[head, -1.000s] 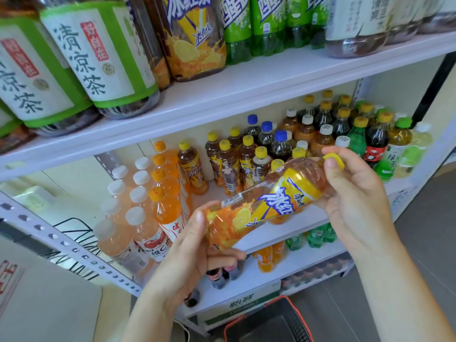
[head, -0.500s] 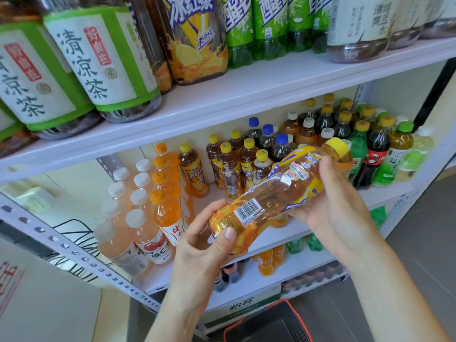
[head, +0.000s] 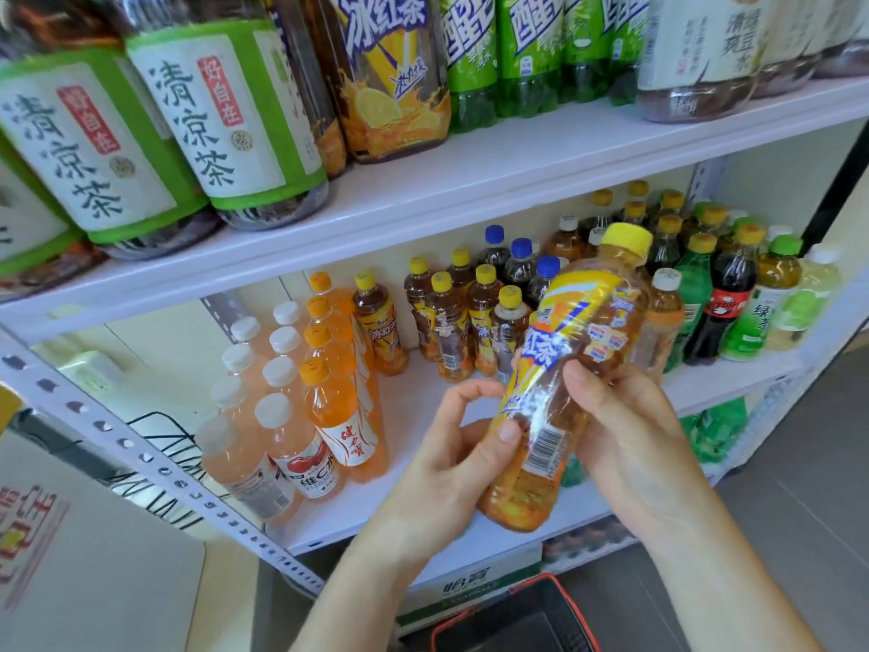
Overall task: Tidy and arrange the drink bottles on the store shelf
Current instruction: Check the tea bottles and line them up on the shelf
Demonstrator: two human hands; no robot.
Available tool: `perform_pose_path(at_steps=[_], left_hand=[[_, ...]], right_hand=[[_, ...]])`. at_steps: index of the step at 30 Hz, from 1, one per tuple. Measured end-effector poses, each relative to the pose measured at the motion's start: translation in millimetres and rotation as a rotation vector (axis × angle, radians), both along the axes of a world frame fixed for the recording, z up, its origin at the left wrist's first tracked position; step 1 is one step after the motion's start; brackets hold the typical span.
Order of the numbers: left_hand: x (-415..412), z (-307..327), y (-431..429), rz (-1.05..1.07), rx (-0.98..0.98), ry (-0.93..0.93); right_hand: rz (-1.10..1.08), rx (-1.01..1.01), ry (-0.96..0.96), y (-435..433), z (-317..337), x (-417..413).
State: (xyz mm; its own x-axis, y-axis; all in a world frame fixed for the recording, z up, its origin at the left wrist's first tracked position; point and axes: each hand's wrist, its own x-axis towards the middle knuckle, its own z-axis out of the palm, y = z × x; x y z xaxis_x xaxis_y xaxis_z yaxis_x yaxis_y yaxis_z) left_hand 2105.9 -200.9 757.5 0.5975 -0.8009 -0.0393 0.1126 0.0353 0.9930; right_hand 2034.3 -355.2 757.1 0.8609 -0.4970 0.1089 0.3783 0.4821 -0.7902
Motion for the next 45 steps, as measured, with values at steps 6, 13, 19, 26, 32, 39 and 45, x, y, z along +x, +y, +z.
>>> perform_pose_path(at_steps=[6,13,19,26,32,39,45], left_hand=[[-11,1,-14,0.046,-0.08,0.034],[-14,-4,-22,0.328,-0.096,-0.182],[-23,-13,-15,0.198,-0.116,-0.231],[13,13,-20,0.222,-0.045,-0.321],[40,42,-44,0.136,-0.17,0.108],[36,42,-48,0.346,-0.265,0.206],[49,57,-43,0.531,-0.325,0.168]], right_hand=[[0.064,-0.164,0.031,0,0,1],[-0.017,-0.345,0.124,12,-9,-11],[-0.011,-0.303,0.153,22,-20,-12],[0.033,-0.221,0.255,16,-33,-21],[0.216,-0.333,0.279,17,-32,-26],[0.242,-0.368,0.214,5,-22,-29],[0.172,-0.405,0.191,-4,-35,-41]])
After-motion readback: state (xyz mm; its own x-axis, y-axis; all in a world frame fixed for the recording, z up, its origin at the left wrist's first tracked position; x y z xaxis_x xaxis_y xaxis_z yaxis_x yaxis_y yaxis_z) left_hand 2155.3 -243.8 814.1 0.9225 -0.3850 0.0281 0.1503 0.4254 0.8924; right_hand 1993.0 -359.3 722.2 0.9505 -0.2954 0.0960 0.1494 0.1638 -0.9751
